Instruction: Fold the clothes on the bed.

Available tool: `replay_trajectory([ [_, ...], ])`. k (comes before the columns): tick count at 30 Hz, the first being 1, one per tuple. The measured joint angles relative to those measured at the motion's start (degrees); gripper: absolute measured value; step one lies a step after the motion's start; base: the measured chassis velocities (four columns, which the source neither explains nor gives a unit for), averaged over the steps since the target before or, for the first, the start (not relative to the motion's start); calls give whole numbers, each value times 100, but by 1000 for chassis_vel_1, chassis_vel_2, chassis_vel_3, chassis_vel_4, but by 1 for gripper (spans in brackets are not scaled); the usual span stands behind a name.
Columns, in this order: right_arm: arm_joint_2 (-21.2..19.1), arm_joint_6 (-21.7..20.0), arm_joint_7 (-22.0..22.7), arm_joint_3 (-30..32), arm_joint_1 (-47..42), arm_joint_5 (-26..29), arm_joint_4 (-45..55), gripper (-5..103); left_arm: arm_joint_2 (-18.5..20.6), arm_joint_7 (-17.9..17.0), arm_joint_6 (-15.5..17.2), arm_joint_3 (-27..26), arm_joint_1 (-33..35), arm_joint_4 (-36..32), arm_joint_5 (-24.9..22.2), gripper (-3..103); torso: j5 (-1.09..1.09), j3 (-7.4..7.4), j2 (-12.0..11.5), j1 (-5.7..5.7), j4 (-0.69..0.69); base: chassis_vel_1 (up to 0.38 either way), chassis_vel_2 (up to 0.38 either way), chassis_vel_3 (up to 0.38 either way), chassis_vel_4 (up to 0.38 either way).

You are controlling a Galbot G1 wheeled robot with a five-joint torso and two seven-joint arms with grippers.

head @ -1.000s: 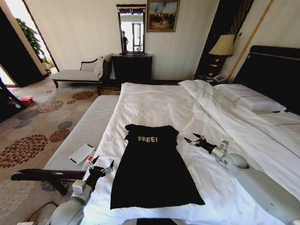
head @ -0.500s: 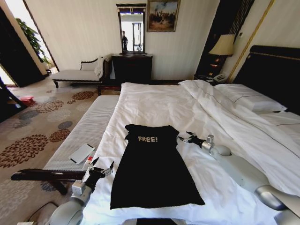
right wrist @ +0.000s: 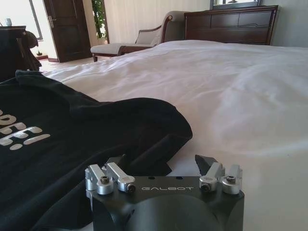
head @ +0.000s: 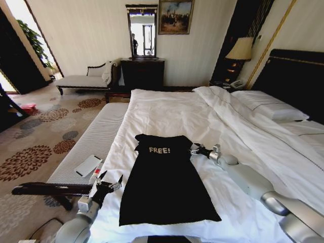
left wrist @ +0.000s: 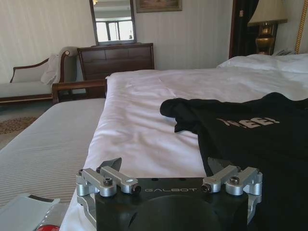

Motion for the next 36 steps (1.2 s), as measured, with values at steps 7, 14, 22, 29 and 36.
replay_trajectory([
  [7,-121,-34,47,2,-7,111,94,57,-68,28,-57,0,56,38,12,100,0,0,0,0,0,0,0,0,0],
  [14,-226,-45,84,-25,-38,131,235,35,-84,28,-63,-7,46,35,15,100,1,0,0,0,0,0,0,0,0],
  [22,-283,-70,168,-46,-49,127,380,3,-146,27,-126,-63,147,27,25,100,1,0,0,0,1,0,0,0,0],
  [29,-552,-20,145,-62,54,-281,725,0,-172,33,-170,-98,152,26,21,100,0,0,0,0,-2,0,0,0,0],
  [36,-632,115,135,-368,466,-1082,884,0,-198,31,-164,-66,126,-31,23,100,-1,0,0,0,0,0,0,0,0],
])
